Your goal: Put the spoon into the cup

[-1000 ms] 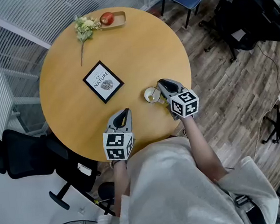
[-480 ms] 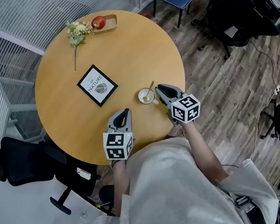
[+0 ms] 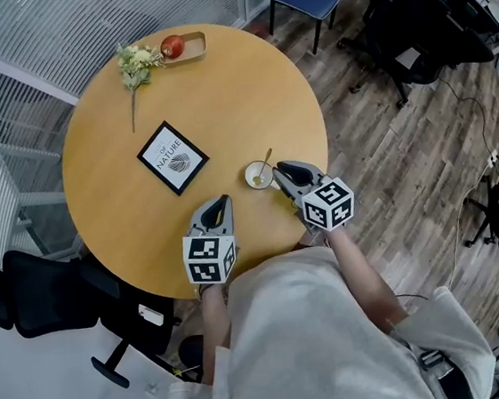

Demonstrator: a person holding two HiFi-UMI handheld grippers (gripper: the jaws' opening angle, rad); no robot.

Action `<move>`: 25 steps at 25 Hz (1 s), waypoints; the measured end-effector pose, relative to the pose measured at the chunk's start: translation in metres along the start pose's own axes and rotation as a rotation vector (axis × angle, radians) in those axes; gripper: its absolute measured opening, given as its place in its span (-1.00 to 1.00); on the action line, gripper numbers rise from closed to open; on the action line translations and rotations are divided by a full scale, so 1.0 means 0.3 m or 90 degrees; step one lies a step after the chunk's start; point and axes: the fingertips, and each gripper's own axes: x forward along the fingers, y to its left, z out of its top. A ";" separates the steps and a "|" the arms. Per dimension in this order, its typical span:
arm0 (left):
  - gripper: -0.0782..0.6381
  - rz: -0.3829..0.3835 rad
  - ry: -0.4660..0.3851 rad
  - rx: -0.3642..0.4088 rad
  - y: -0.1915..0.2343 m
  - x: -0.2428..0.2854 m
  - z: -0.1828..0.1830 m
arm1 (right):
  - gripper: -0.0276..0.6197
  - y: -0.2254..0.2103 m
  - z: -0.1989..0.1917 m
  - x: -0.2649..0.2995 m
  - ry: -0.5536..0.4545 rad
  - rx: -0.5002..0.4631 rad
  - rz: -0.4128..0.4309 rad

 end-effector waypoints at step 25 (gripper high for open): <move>-0.76 -0.046 0.016 0.020 -0.064 0.057 -0.003 | -0.73 0.018 -0.043 -0.070 0.010 -0.008 -0.015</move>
